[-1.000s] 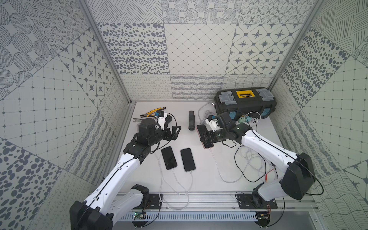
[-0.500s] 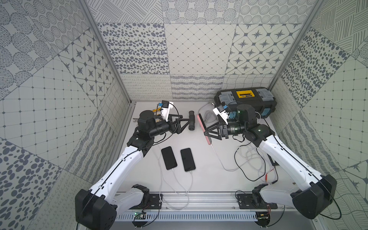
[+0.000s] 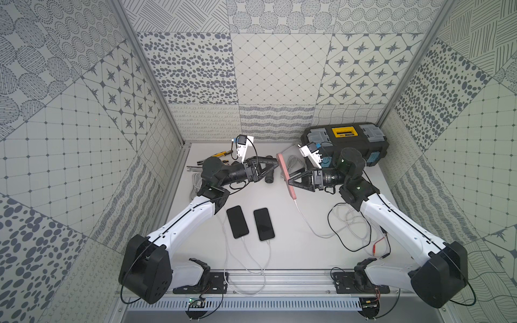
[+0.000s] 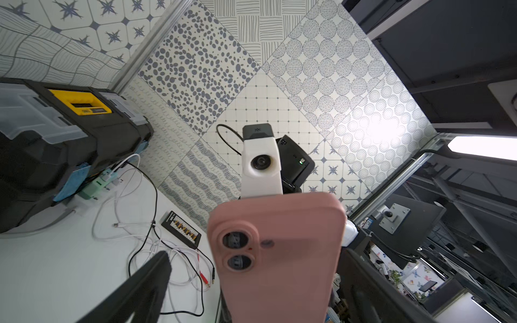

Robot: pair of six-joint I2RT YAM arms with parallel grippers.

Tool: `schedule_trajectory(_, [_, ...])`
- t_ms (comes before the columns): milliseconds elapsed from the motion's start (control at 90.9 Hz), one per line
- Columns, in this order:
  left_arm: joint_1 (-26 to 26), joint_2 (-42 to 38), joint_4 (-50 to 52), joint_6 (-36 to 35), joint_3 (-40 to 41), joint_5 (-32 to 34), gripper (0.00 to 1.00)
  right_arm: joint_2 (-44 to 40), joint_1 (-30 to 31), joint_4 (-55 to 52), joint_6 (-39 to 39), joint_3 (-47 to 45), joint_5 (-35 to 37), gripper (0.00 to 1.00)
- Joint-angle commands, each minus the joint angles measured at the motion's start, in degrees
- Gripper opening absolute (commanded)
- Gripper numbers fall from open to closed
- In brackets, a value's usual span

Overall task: Unplug the charging cable from the phone
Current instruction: Pick up the phone at the center of the board.

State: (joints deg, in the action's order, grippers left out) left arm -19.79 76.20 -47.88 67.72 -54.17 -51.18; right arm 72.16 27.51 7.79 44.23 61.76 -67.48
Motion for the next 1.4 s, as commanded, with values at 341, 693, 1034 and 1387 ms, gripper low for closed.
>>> schedule_trajectory(341, [-4.71, -1.51, -5.94, 1.62, -1.18, -3.2, 0.97, -0.07, 2.75, -7.79, -9.08, 4.78, 3.78, 0.5])
schedule_trajectory(693, [-4.81, -3.9, -0.39, -2.74, -0.97, -1.93, 0.66, -0.88, 2.74, -9.17, -10.48, 4.27, 5.75, 0.51])
schedule_trajectory(1034, [-4.82, -3.52, -5.76, -0.18, -0.47, -2.21, 0.16, -1.59, 1.89, -9.2, -11.24, 4.19, 2.83, 0.8])
schedule_trajectory(1387, [-4.8, -3.95, 0.02, -5.59, -5.96, -4.83, 0.1, -8.94, -2.98, -9.22, -16.53, -0.87, -6.97, 0.88])
